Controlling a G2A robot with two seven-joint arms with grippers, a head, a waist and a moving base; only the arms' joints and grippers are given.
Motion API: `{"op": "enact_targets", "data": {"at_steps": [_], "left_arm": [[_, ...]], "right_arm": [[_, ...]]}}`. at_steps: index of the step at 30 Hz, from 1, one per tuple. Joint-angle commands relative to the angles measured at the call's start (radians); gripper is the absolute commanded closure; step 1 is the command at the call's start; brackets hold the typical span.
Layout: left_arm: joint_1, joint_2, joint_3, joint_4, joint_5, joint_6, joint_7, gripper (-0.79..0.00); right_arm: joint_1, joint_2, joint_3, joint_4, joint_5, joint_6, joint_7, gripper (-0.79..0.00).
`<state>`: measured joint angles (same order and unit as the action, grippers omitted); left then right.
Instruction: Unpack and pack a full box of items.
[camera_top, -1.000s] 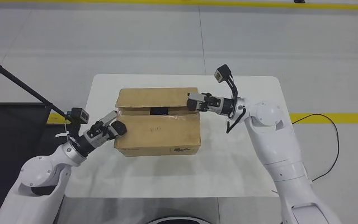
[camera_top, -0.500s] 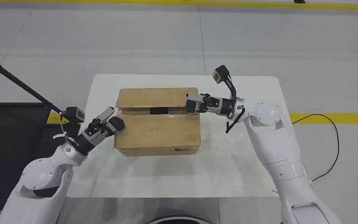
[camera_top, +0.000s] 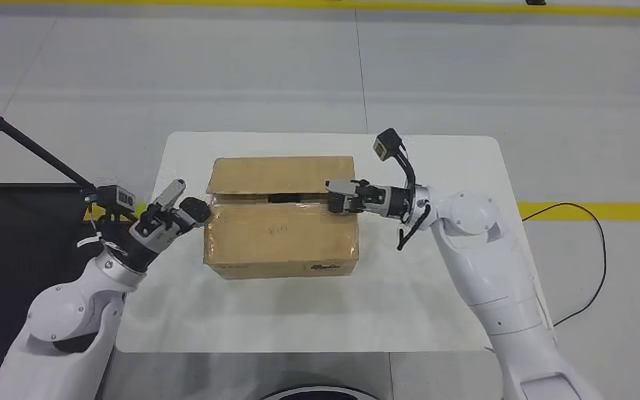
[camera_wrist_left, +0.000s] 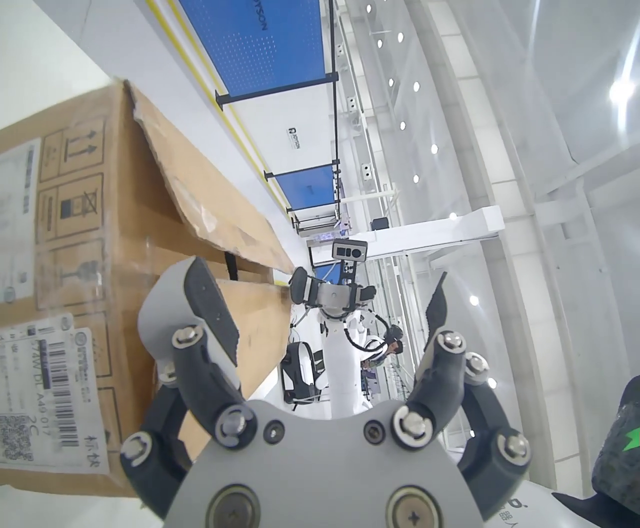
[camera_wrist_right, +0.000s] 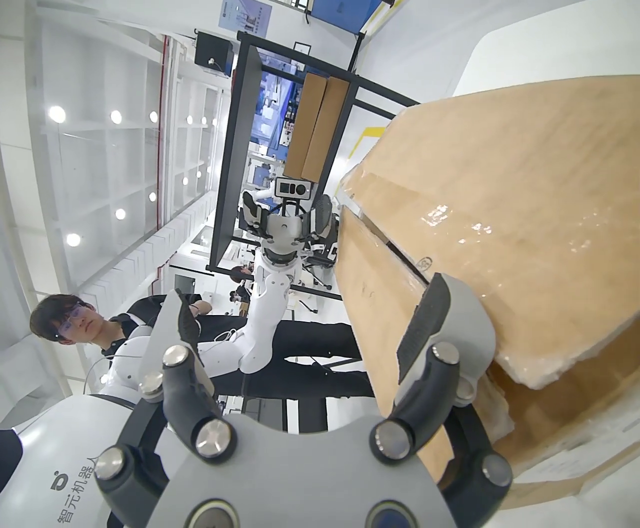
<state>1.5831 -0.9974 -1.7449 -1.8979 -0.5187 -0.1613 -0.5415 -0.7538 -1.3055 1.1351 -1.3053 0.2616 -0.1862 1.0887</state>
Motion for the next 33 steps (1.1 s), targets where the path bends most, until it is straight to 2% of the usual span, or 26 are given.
{"op": "enact_targets", "data": {"at_steps": [1,17,23,33], "left_arm": [[0.001,-0.001,-0.014,0.003,-0.007,-0.007,0.007,-0.785],[0.017,-0.011,-0.138,0.044,-0.049,-0.051,0.095,-0.785],[0.030,-0.019,-0.159,0.040,-0.058,-0.069,0.139,-0.785],[0.038,-0.027,-0.169,0.032,-0.054,-0.065,0.142,-0.785]], "right_arm": [[0.000,0.001,-0.002,0.009,-0.002,0.002,-0.006,-0.785],[0.005,0.001,-0.022,0.077,0.020,-0.008,-0.041,-0.785],[0.015,0.001,-0.031,0.091,0.020,-0.003,-0.041,-0.785],[0.019,0.001,-0.034,0.095,0.017,-0.002,-0.048,-0.785]]}}
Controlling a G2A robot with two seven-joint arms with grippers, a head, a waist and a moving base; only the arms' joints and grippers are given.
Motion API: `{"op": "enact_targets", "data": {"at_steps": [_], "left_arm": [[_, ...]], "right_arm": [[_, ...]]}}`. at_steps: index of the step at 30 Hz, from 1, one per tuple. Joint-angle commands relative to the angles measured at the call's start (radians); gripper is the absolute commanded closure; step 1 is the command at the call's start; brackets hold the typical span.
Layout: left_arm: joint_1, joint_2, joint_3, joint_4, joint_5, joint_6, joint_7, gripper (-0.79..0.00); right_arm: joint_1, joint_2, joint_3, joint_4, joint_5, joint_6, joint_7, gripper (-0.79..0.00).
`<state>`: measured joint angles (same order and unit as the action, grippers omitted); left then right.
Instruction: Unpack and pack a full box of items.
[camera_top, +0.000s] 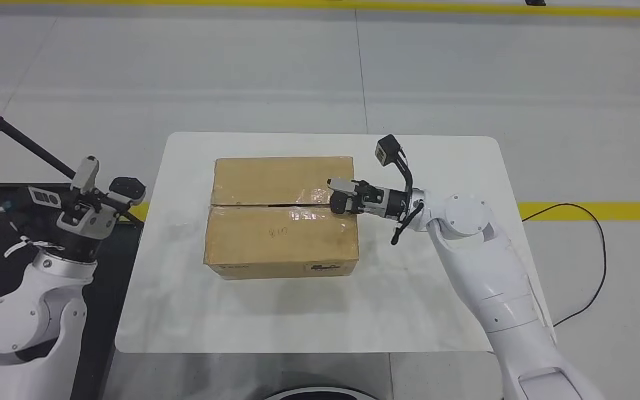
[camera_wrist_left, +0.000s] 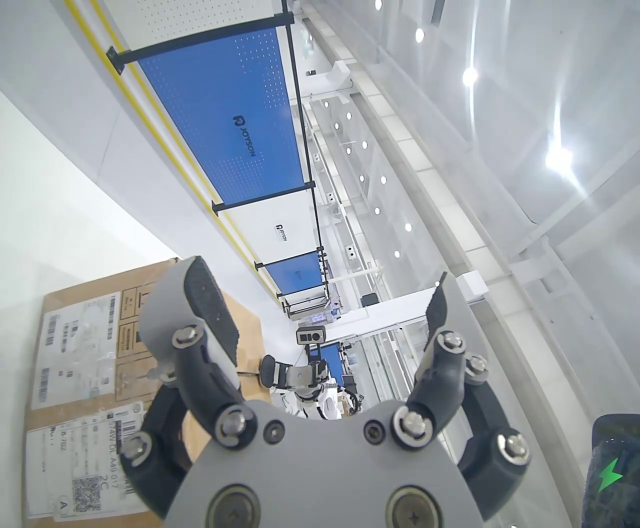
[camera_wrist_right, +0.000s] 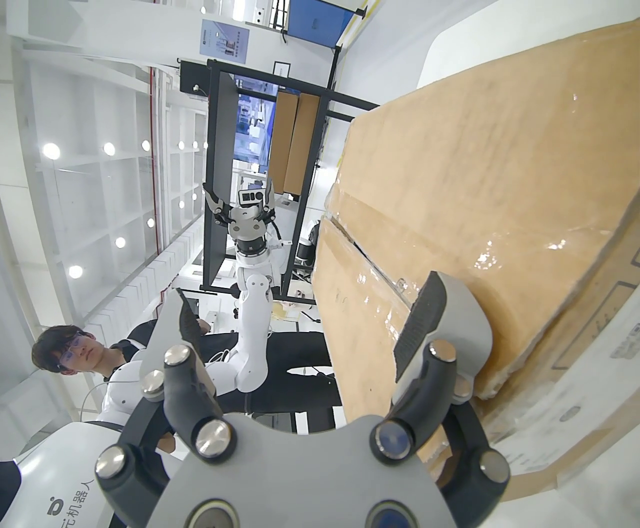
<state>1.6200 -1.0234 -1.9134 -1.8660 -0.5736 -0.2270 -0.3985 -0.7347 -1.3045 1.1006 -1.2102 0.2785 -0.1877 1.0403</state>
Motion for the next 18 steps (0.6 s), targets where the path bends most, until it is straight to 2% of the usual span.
{"op": "enact_targets", "data": {"at_steps": [1,18], "left_arm": [[0.002,-0.001,-0.001,-0.001,0.002,0.001,-0.002,-0.785],[0.006,-0.004,0.001,-0.012,0.009,0.001,-0.014,-0.785]], "right_arm": [[0.000,0.000,0.000,0.000,0.000,0.000,0.000,-0.785],[0.000,0.000,0.000,0.000,0.000,0.000,0.000,-0.785]]}}
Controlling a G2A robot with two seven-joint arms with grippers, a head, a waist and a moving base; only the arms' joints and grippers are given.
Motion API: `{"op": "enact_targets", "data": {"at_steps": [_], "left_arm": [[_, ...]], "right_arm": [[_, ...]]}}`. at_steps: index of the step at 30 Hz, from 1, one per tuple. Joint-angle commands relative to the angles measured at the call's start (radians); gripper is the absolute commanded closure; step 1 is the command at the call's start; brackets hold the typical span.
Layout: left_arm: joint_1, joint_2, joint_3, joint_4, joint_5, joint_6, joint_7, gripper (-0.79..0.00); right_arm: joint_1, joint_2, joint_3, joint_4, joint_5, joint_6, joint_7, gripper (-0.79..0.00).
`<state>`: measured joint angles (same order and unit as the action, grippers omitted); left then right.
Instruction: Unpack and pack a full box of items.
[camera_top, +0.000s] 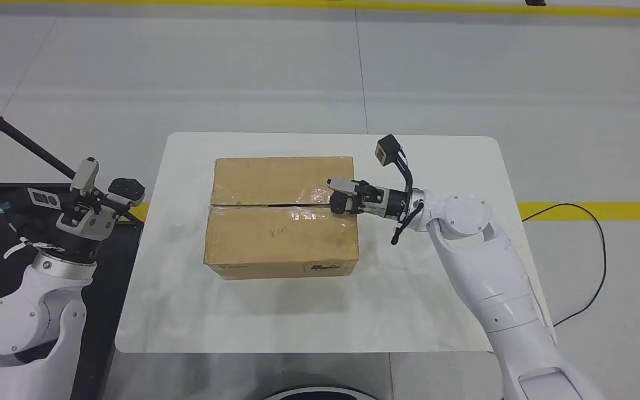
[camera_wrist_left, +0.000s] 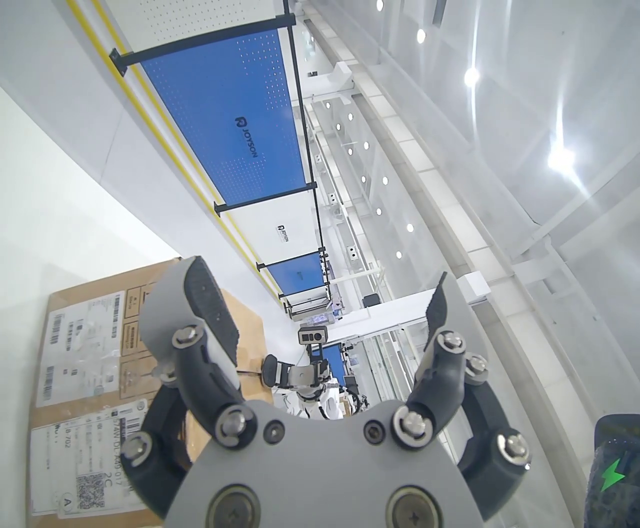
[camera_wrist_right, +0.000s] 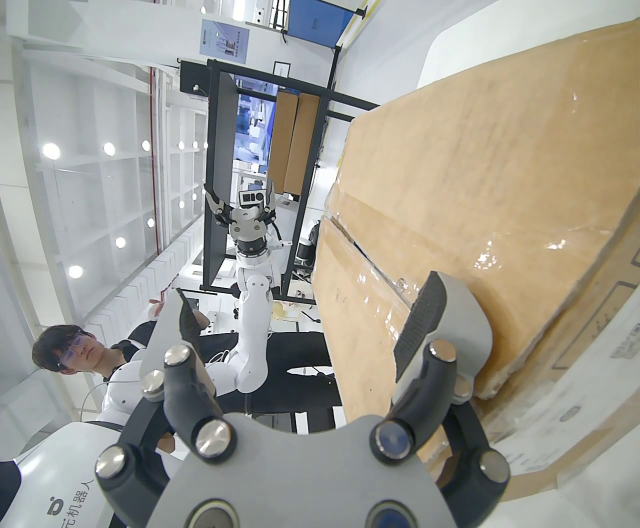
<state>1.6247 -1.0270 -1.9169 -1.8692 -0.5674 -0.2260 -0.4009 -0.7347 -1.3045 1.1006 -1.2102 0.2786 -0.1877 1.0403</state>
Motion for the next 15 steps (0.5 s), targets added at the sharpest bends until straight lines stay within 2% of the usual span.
{"op": "enact_targets", "data": {"at_steps": [1,4,9,12,15], "left_arm": [[0.010,-0.001,0.008,-0.019,-0.001,-0.002,-0.031,-0.785],[0.056,-0.010,0.015,-0.038,0.007,-0.003,0.034,-0.785],[0.175,-0.028,0.029,-0.098,0.020,-0.005,0.141,-0.785],[0.258,-0.037,0.035,-0.135,0.019,0.012,0.175,-0.785],[0.336,-0.045,0.043,-0.162,0.010,0.013,0.161,-0.785]], "right_arm": [[0.000,0.000,0.000,0.000,0.000,0.000,0.000,-0.785],[0.000,0.000,0.000,0.000,0.000,0.000,0.000,-0.785],[0.000,0.000,0.000,0.000,0.000,0.000,0.000,-0.785],[0.000,0.000,0.000,0.000,0.000,0.000,0.000,-0.785],[0.000,0.000,0.000,0.000,0.000,0.000,0.000,-0.785]]}}
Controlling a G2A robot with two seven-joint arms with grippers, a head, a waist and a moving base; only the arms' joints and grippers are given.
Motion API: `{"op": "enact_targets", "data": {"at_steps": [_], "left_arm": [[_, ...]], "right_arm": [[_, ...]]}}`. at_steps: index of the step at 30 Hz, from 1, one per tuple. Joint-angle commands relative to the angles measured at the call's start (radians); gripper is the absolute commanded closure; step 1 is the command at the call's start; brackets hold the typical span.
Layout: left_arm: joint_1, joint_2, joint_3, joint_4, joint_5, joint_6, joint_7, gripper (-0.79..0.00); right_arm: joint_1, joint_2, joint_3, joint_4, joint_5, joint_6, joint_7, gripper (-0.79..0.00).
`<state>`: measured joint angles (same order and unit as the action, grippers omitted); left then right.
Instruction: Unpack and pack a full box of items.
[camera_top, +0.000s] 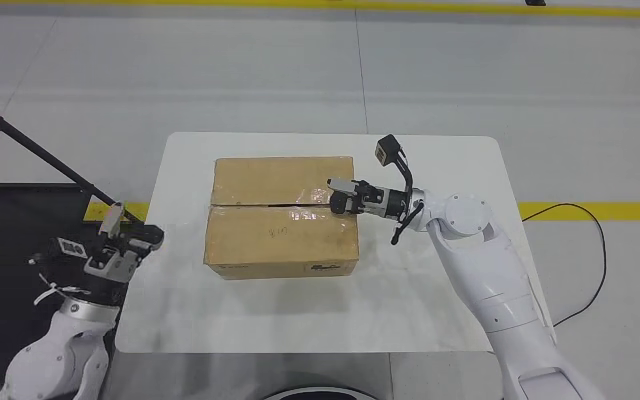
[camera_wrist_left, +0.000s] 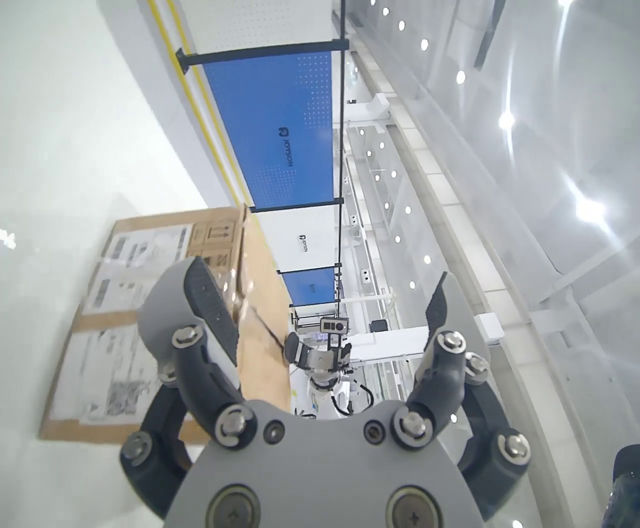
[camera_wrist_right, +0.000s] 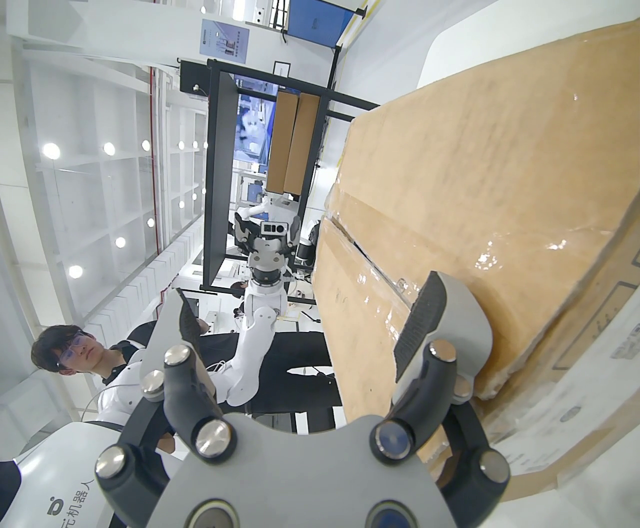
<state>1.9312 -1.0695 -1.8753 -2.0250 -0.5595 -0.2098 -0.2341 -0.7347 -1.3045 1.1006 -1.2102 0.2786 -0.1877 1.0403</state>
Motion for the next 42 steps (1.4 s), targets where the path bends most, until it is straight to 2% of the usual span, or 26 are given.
{"op": "enact_targets", "data": {"at_steps": [1,6,10,15,21,28,42], "left_arm": [[0.051,-0.005,0.005,-0.009,-0.001,-0.005,-0.008,-0.785],[0.096,-0.015,0.034,0.000,-0.005,-0.005,0.006,-0.785],[0.076,-0.022,0.075,0.039,0.016,0.015,0.045,-0.785],[0.009,-0.030,0.137,0.119,0.039,0.046,0.080,-0.785],[-0.108,-0.042,0.208,0.210,0.012,0.078,0.120,-0.785],[-0.219,-0.057,0.281,0.293,0.013,0.082,0.154,-0.785],[-0.345,-0.077,0.336,0.405,0.036,0.068,0.174,-0.785]], "right_arm": [[0.000,0.000,0.000,0.000,0.000,0.000,0.000,-0.785],[0.000,0.000,0.000,0.000,0.000,0.000,0.000,-0.785],[0.000,0.000,0.000,0.000,0.000,0.000,0.000,-0.785],[0.000,0.000,0.000,0.000,0.000,0.000,0.000,-0.785],[0.000,0.000,0.000,0.000,0.000,0.000,0.000,-0.785],[0.000,0.000,0.000,0.000,0.000,0.000,0.000,-0.785],[0.000,0.000,0.000,0.000,0.000,0.000,0.000,-0.785]]}}
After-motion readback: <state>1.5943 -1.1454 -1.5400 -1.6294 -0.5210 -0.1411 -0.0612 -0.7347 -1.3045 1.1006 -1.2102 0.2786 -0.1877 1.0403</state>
